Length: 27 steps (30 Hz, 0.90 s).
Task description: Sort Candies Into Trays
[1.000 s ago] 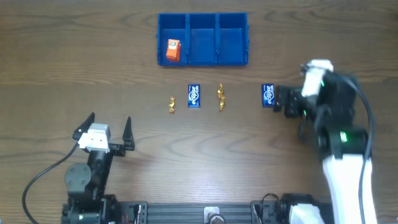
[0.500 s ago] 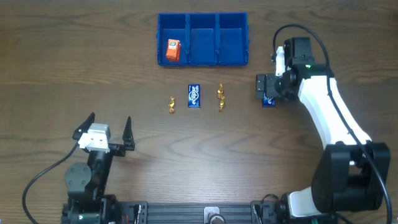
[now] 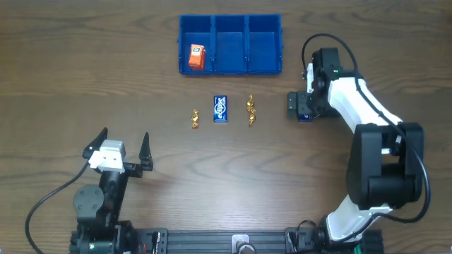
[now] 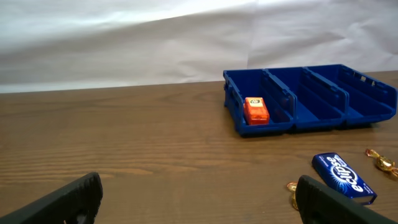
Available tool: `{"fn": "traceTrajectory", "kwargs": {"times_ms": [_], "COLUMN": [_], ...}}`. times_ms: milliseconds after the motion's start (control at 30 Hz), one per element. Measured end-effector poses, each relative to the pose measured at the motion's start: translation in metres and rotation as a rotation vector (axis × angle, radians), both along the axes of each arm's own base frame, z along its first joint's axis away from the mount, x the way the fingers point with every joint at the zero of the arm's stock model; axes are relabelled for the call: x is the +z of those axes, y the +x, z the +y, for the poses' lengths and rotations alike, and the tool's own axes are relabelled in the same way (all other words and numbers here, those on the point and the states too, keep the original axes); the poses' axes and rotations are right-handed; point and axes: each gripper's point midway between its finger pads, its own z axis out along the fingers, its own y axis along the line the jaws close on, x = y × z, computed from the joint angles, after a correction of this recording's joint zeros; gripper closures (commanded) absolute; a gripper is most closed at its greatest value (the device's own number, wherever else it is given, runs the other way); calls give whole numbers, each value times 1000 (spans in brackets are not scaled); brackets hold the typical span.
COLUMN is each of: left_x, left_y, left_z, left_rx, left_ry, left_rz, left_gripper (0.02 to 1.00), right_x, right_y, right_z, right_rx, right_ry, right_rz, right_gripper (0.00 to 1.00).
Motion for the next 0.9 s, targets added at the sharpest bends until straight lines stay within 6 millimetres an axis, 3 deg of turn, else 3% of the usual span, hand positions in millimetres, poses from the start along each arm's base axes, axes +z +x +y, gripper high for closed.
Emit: {"fn": "traceTrajectory", "kwargs": {"times_ms": [467,667,733,900], "left_x": [0,0,0,0], "left_y": [0,0,0,0], "left_z": [0,0,0,0], "left_rx": [0,0,0,0], "left_ry": [0,0,0,0], "left_rz": [0,0,0,0], "left_gripper": [20,20,20,20], "right_x": [-10,-15,-15,-15], "right_y": [7,8,9,10], "right_z": [2,3,4,4], "right_rx": [15,16,15,6], "right_ry": [-43,-44,-44,-42], "right_rz": [-12,-3,-8,-10], "right_gripper": [1,53,112,384]}}
